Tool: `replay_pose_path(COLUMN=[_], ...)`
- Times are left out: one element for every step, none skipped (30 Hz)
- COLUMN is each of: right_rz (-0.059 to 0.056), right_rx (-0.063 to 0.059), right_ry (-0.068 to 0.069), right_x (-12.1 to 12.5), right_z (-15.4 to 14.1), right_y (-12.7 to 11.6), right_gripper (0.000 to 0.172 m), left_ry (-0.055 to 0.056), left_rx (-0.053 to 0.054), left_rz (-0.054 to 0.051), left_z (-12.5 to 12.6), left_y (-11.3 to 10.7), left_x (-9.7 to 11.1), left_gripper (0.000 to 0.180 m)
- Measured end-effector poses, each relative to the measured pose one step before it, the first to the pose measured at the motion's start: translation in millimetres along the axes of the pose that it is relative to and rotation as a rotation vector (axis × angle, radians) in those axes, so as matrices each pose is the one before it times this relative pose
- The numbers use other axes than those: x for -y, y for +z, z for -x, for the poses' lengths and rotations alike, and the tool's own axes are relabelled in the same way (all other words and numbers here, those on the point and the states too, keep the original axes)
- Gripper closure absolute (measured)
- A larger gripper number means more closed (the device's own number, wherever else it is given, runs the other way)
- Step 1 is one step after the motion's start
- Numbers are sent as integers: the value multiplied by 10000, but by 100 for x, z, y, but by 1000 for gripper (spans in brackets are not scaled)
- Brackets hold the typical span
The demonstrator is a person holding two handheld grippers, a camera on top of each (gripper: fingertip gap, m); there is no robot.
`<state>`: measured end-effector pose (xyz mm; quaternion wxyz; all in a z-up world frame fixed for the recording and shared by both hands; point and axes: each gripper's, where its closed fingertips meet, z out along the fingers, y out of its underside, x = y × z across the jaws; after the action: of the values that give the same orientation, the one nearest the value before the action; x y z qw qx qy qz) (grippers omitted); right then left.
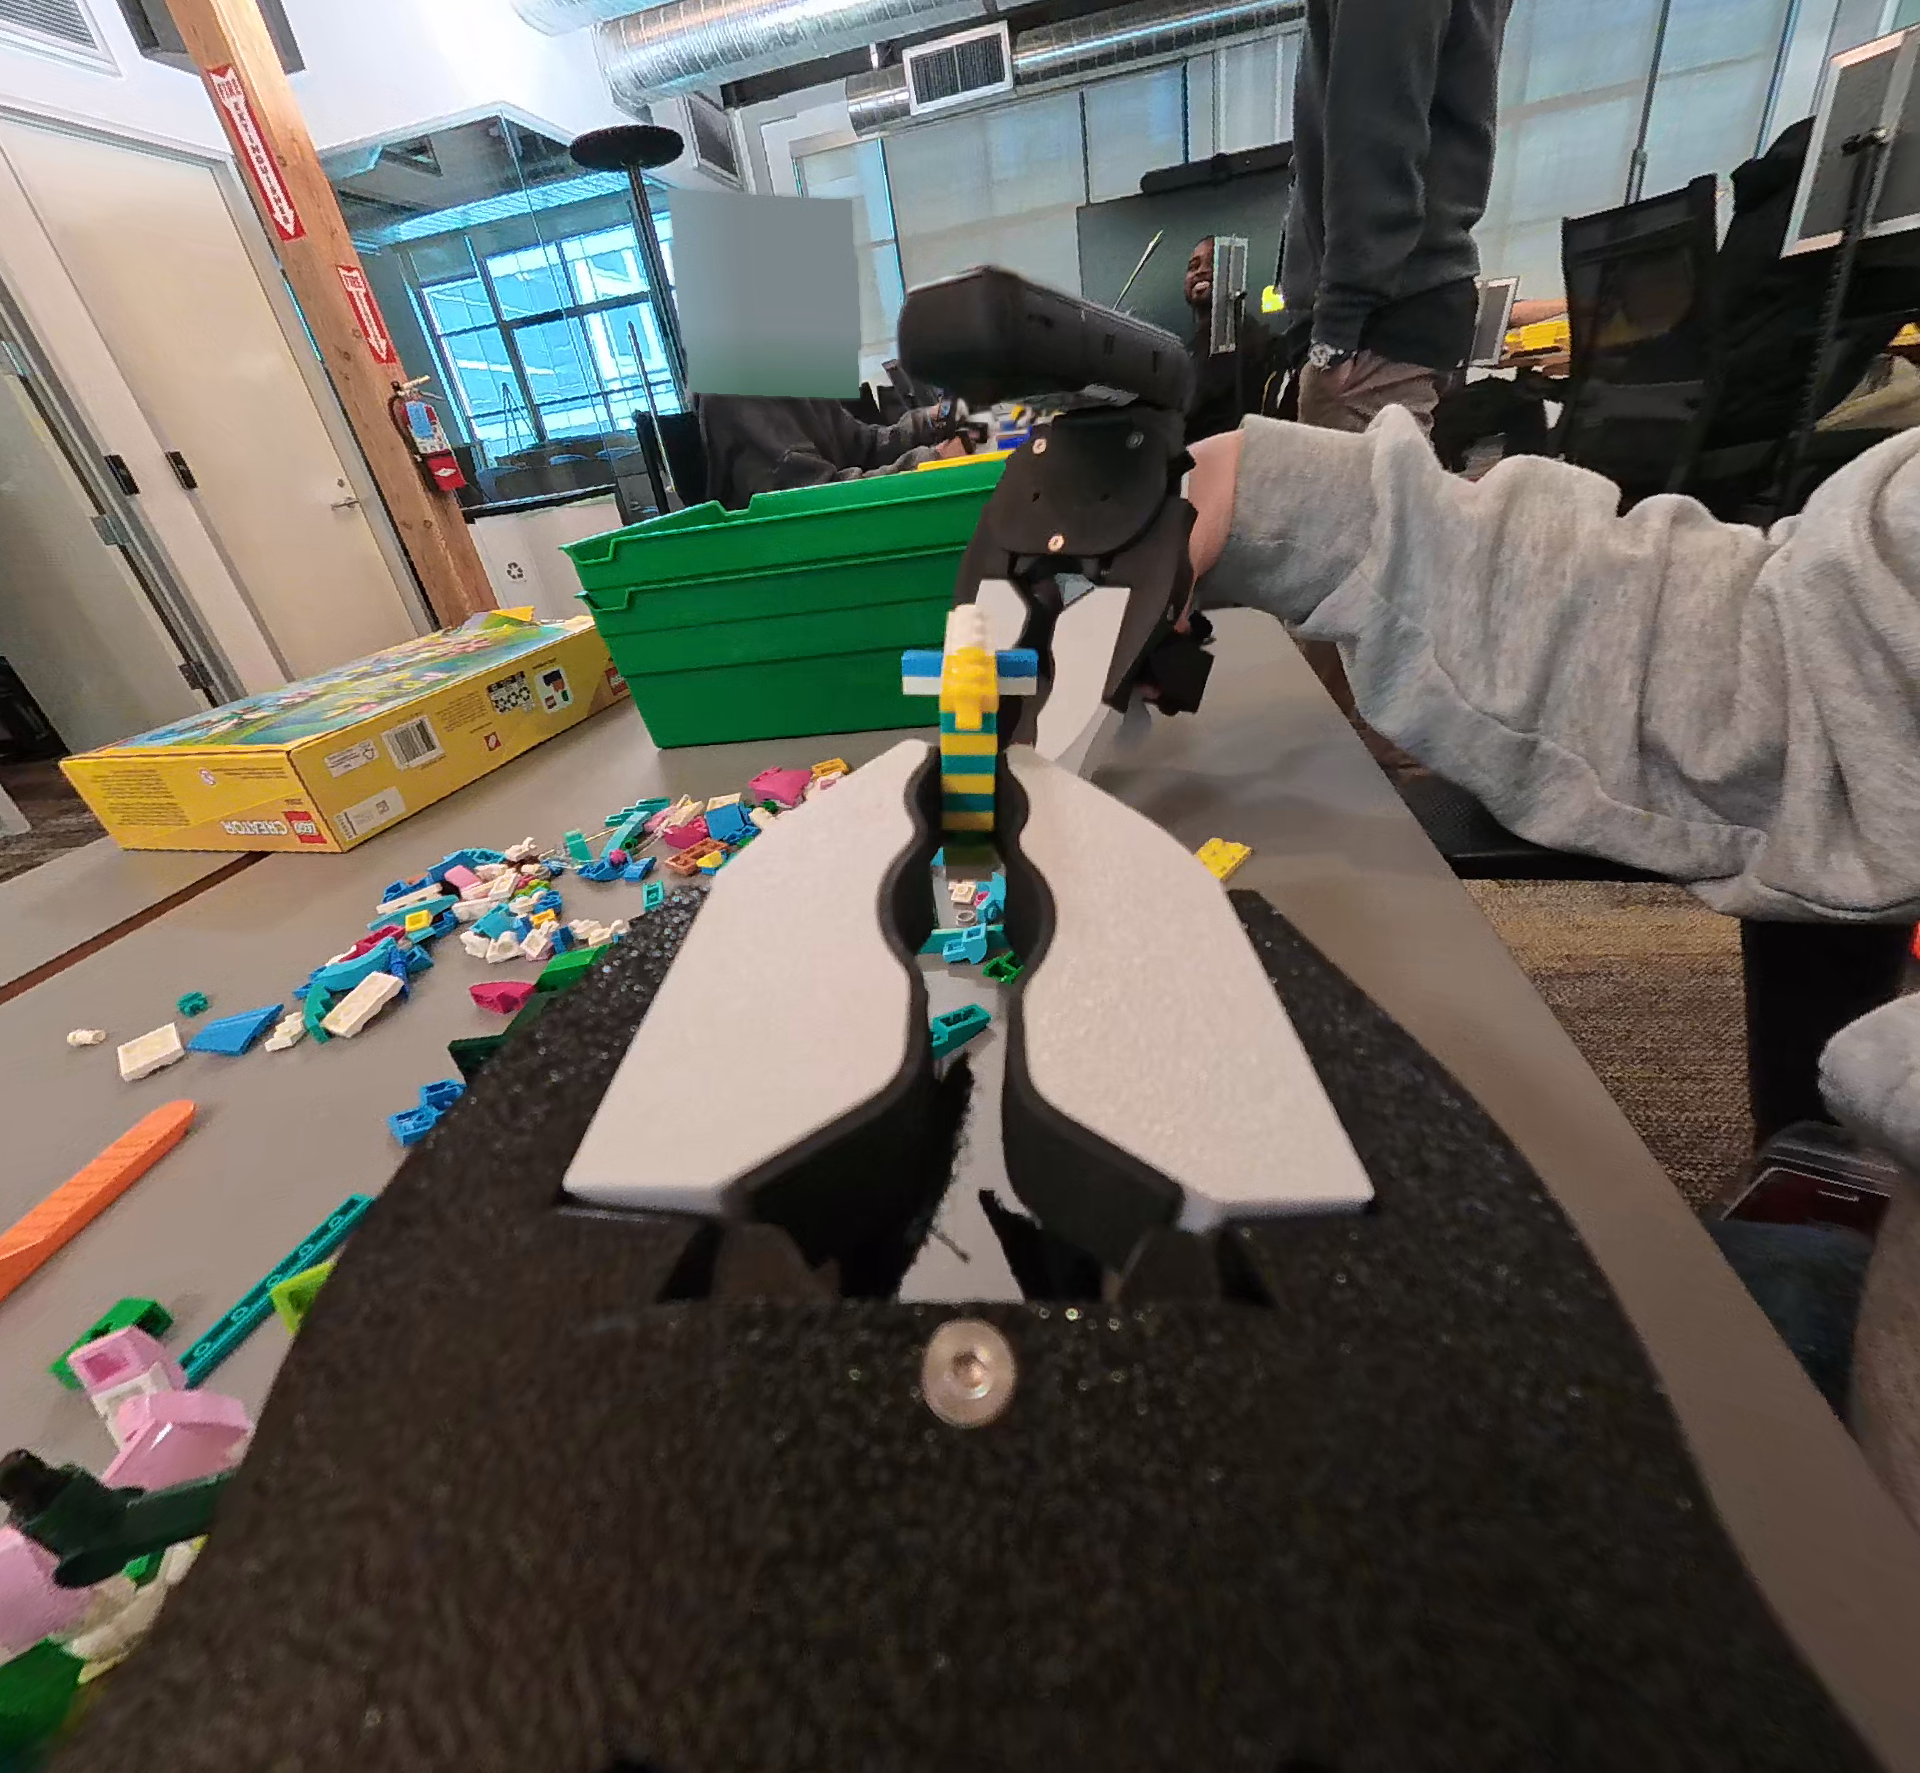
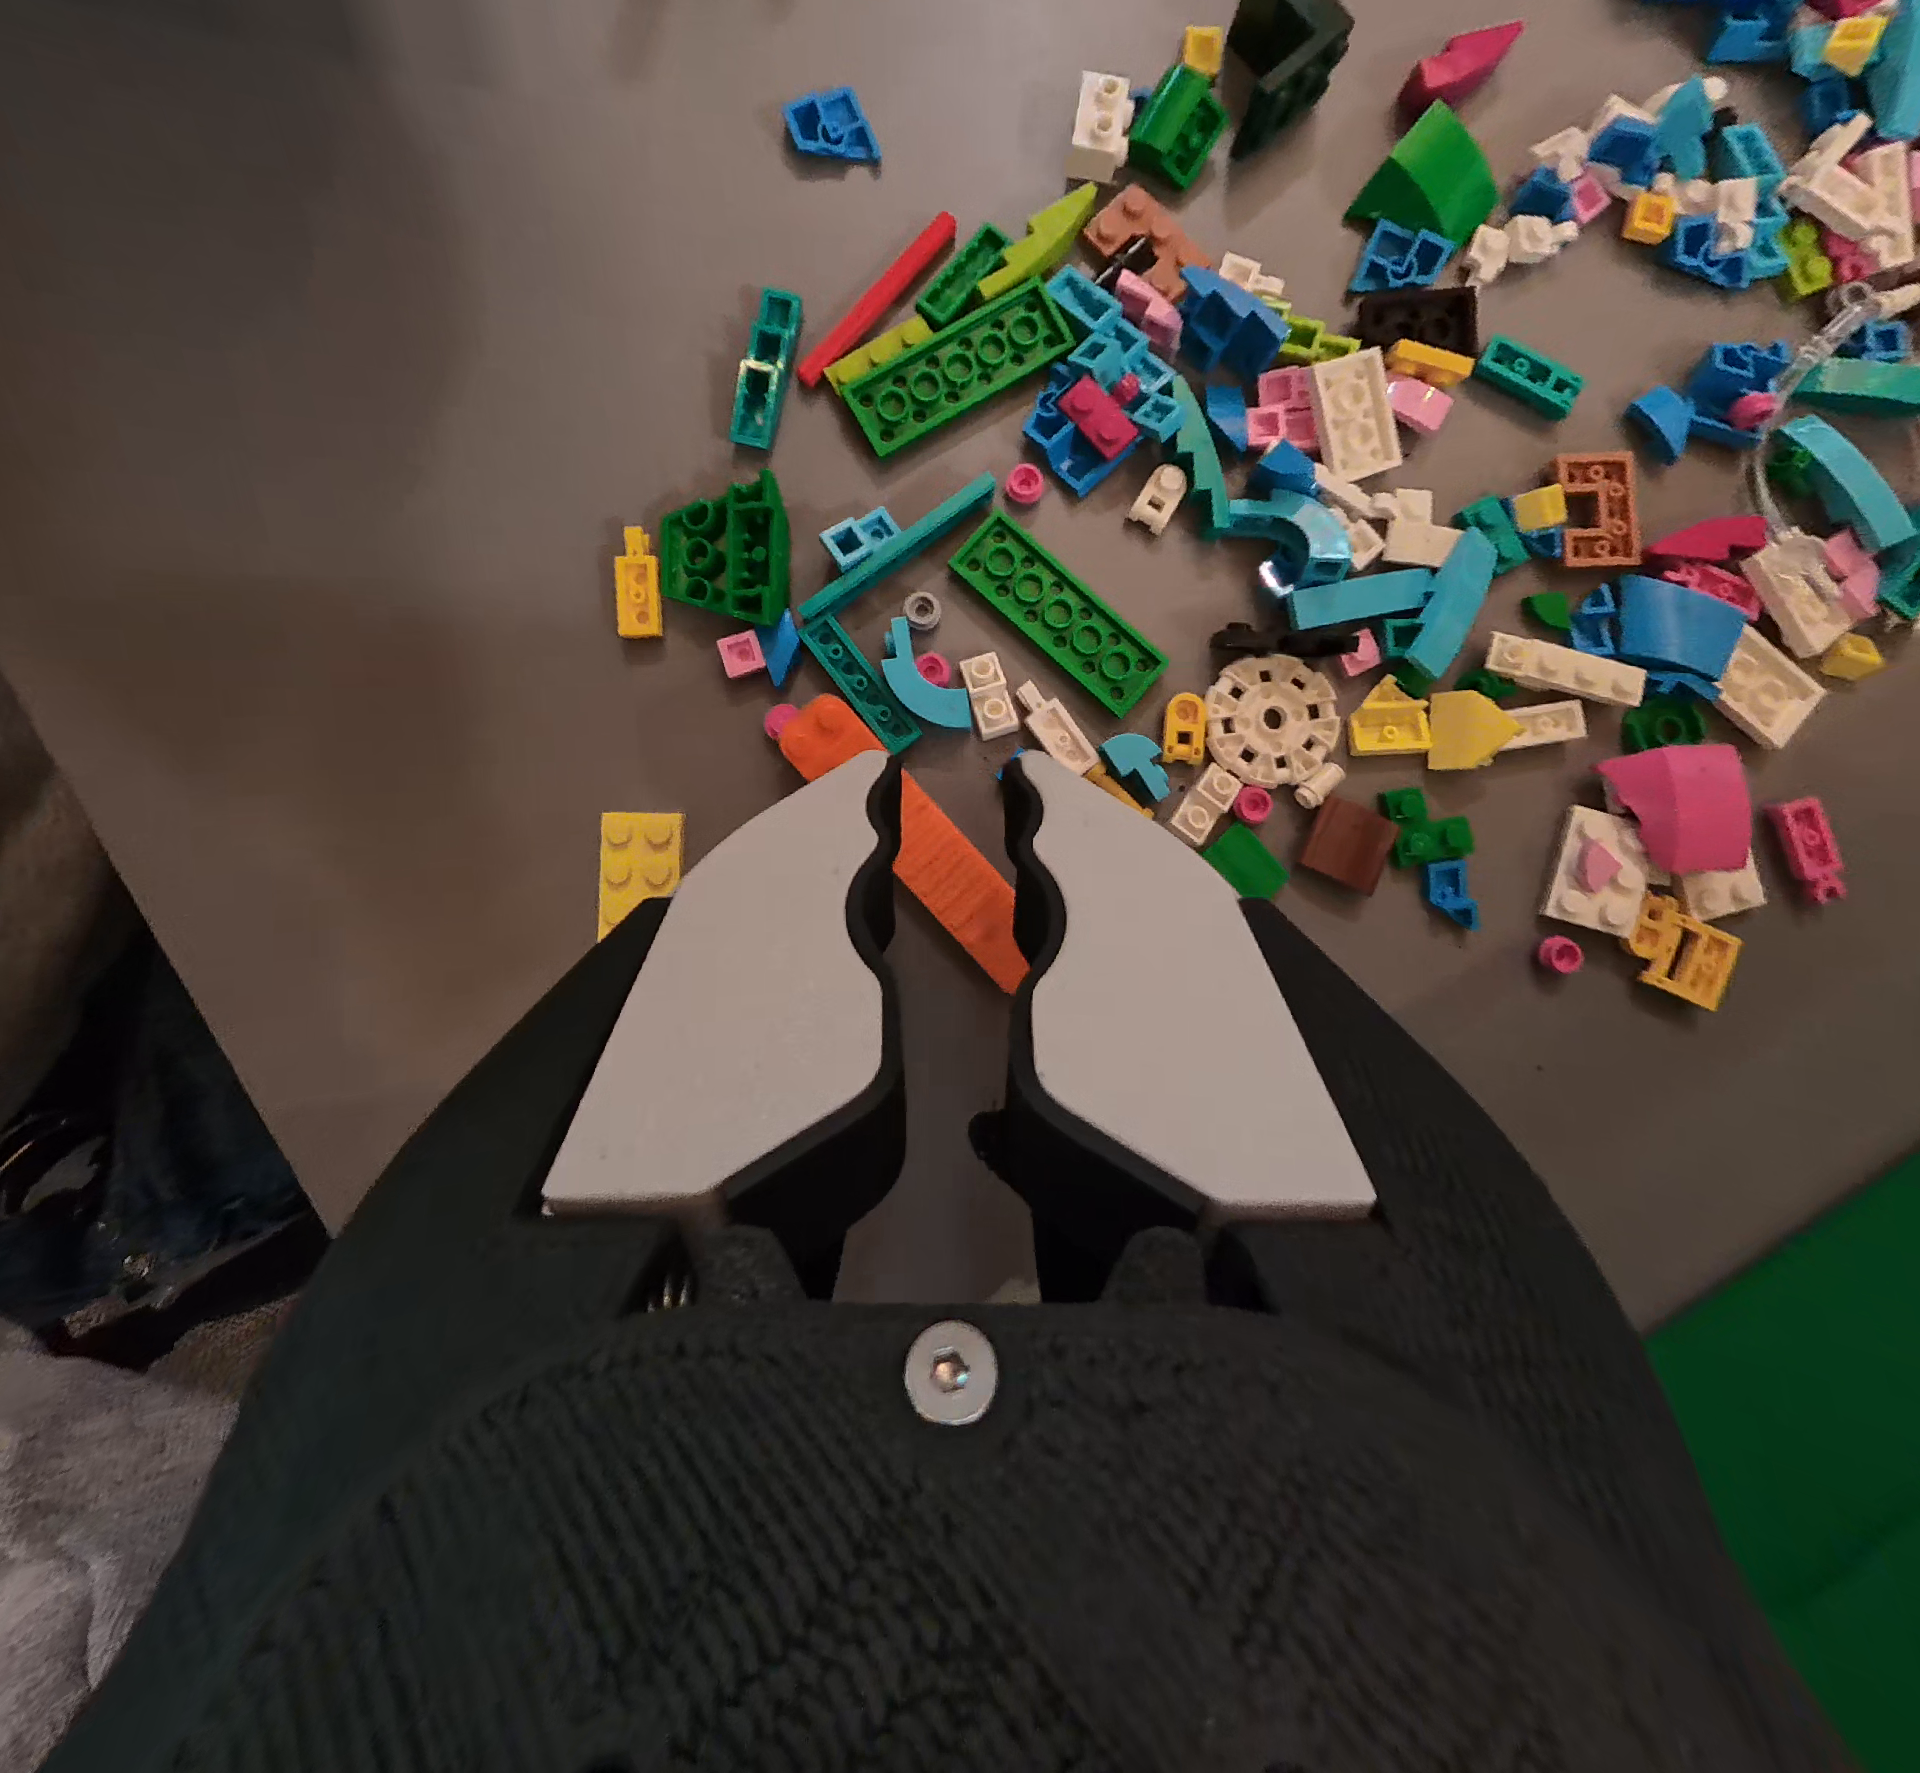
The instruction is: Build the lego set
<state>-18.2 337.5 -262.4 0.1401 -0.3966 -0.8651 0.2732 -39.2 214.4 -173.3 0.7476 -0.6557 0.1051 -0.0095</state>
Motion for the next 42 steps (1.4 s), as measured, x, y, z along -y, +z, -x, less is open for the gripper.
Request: replay_pose_path(right_rz=[33, -21, -71, -111, -152, -191, -208, -172, -176, -234, -277, -280, -192, -80, -19, 58, 124, 141, 145, 160, 165, 129, 80, 26, 34, 71, 120, 179, 100, 81, 167, 76, -14, -14, 20, 51, 48, 57, 75, 76, 74, 47], right_rx=[20, 35, -70, -234, -399, -518, -522, -462, -485, -467, -268, -202, -324, -290, -160, -41, -60, -90, -29, 6, 14, 55, 33, 25, 22, 17, 10, -6, -74, -120, -121, -72, -81, -23, 3, -26, -33, -46, -49, -36, -27, 16], right_ry=[-21, -2, 0, 21, 93, 248, 511, 684, 678, 479, 206, 68, 98, 80, 57, 29, 42, 89, 130, 134, 72, 27, 39, 83, 101, 81, 54, -8, -84, -123, -144, -146, -81, -42, -11, 8, -13, -25, -32, -53, -65, -85], right_x=[-20, 12, 62, 79, 146, 223, 284, 288, 290, 312, 295, 294, 233, 140, 43, -91, -194, -219, -231, -213, -207, -166, -96, -12, -38, -84, -138, -207, -89, -20, -144, -52, 40, 38, -34, -82, -104, -138, -162, -187, -192, -155], right_z=[2, 5, -174, -452, -749, -972, -1073, -1131, -1216, -1119, -655, -416, -542, -454, -212, -5, -49, -153, -119, -84, -68, 5, -36, -38, -38, -10, 9, 23, 5, -54, -59, -3, -46, -26, -36, -109, -140, -173, -182, -155, -128, -44], right_y=[128, 67, -6, -66, -122, -118, -89, -16, 56, 113, 149, 185, 243, 274, 298, 285, 298, 298, 280, 215, 148, 125, 138, 177, 226, 251, 259, 225, 129, -16, -31, -72, -85, -112, -148, -154, -185, -183, -181, -165, -134, -94], right_gripper=[154, 154, 154, 154, 154, 154, 153, 151, 151, 152, 153, 153, 153, 153, 152, 151, 150, 149, 149, 148, 148, 148, 148, 148, 148, 149, 149, 149, 150, 152, 155, 159, 163, 166, 168, 170, 172, 172, 172, 172, 172, 172], left_ry=[-2, -6, -10, -14, -13, -9, -9, -9, -6, -4, -2, -1, -1, -2, 1, 2, 2, 4, 3, 4, 4, 6, 6, 7, 9, 6, 3, 1, -1, -2, -3, -3, -3, -1, 2, 2, 3, 4, 4, 3, -1, -3], left_rx=[2, 2, 1, -1, -2, 0, -1, -5, -9, -4, -2, -5, -7, -7, -7, -4, -2, -2, -4, -4, -4, -6, -3, -4, -6, -2, 0, -1, -2, -1, 2, -3, -1, 1, 0, 2, 0, -2, -2, 0, 0, -3], left_rz=[-6, -6, -4, -2, -1, -6, -5, 2, 3, 0, -4, 0, 3, 6, 5, 2, 0, 2, 3, 4, 3, 4, 4, 3, 2, 0, 0, 0, 0, -4, -4, 0, -1, -2, -3, -4, -2, 3, 3, 0, 2, 3], left_z=[2, -1, 5, 10, 1, 5, 4, -10, -13, -5, -5, -15, -15, -7, -16, -11, -20, -7, -10, -21, -9, -20, -18, -16, -19, -18, -8, -1, -11, 8, -1, -6, -2, 0, 0, 3, -8, 1, -8, 0, 2, 3], left_y=[5, 5, 2, -1, 10, 4, 3, 10, 9, 11, 3, 3, 20, 7, 18, 11, 4, 12, 10, 10, 19, 11, 10, 12, 12, 4, 2, 0, 3, 1, -7, 0, 2, 1, -8, -7, 3, -2, 10, -9, 9, -4], left_x=[17, 17, 13, 10, 9, 17, 15, 6, 4, 8, 5, 11, 4, 0, -8, 7, 3, 8, 5, -4, -6, 5, -5, 6, -2, 2, 2, 0, 12, 4, 6, 1, 11, 2, 5, 7, 3, -4, -4, 2, -3, -5], left_gripper=[172, 172, 172, 172, 172, 172, 172, 172, 172, 172, 172, 172, 172, 172, 172, 172, 172, 172, 172, 172, 172, 172, 172, 172, 172, 172, 172, 172, 172, 172, 172, 172, 172, 172, 172, 172, 172, 172, 172, 172, 172, 172])
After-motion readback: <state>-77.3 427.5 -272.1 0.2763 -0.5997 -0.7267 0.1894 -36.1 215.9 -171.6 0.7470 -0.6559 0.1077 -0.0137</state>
